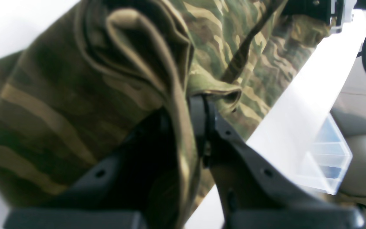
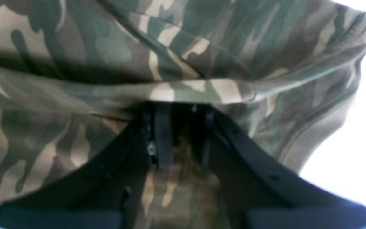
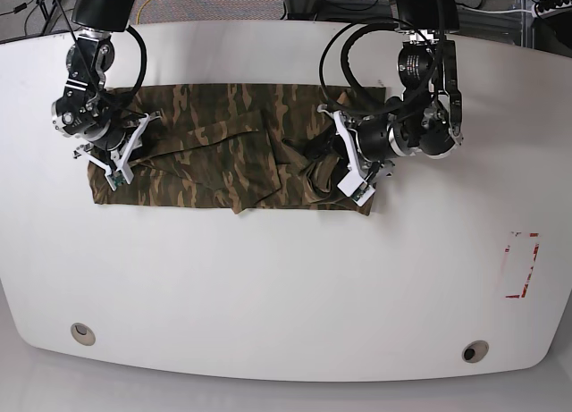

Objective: Fold the T-shirt properly
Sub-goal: 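Release the strip end and move the left gripper toward the strip's middle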

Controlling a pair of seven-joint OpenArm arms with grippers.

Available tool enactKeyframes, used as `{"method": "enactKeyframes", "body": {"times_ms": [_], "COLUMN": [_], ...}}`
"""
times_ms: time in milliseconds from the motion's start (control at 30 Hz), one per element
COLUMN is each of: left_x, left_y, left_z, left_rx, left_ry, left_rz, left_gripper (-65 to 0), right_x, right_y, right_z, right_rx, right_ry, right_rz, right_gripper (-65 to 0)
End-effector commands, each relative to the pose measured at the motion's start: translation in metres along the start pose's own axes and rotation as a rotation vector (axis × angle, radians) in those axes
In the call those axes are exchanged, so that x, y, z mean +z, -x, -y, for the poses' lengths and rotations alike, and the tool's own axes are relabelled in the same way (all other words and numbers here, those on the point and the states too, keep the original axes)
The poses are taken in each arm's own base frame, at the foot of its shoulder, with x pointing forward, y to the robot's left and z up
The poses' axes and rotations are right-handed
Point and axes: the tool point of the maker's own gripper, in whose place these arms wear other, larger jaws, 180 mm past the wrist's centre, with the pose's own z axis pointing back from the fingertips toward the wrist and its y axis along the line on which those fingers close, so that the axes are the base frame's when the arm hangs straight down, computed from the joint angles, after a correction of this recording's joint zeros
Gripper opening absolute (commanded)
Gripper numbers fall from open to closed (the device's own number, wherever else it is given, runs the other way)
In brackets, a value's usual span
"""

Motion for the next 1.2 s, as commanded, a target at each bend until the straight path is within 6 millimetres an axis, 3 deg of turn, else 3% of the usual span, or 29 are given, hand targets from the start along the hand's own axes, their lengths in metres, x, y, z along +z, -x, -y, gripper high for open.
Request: {"method": "enactKeyframes", "body": {"times_ms": [0,167,333,533,767,933,1033,1167], "left_x": [-0.003,-0.008,-0.017,-0.023,-0.019,-0.014,-0.008,0.027], "left_y": [-0.026,-0.029,-0.037,-0.049,-0.083,-0.087,-0.087,-0.071], "left_z": [0.006,0.007,0.012,0.021,0.051,0.059,0.047,-0.017], "left_rx": [-0.010,0.001,0.032,0.057,0.033,0.023,0.040,0.090], "left_ry": [0.031,0.042,0.066,0.083,0.239,0.292,0.261,0.102], "left_rz": [0.077,0.079,0.094,0.105,0.175,0.165,0.172,0.182], "left_gripper": [-60.7,-56.1,-40.8,-30.7,-29.3,-29.3,-30.0,-29.7], "right_x": [0.004,0.001,0.001,0.001,0.001,0.001,0.001,0.001], "right_y": [-0.008,-0.008,-0.008,-0.008,-0.008,-0.002,0.000,0.000], "right_z": [0.005,0.000,0.000,0.000,0.000,-0.002,-0.003,-0.004], "right_rx": [0.010,0.004,0.004,0.004,0.004,0.002,0.002,0.001], "right_ry": [0.013,0.002,0.002,0.002,0.002,-0.001,-0.003,-0.005], "right_rz": [0.019,0.021,0.021,0.021,0.021,0.009,0.005,0.007], "right_gripper": [-53.4,-53.4,-53.4,-53.4,-53.4,-53.4,-53.4,-53.4]}}
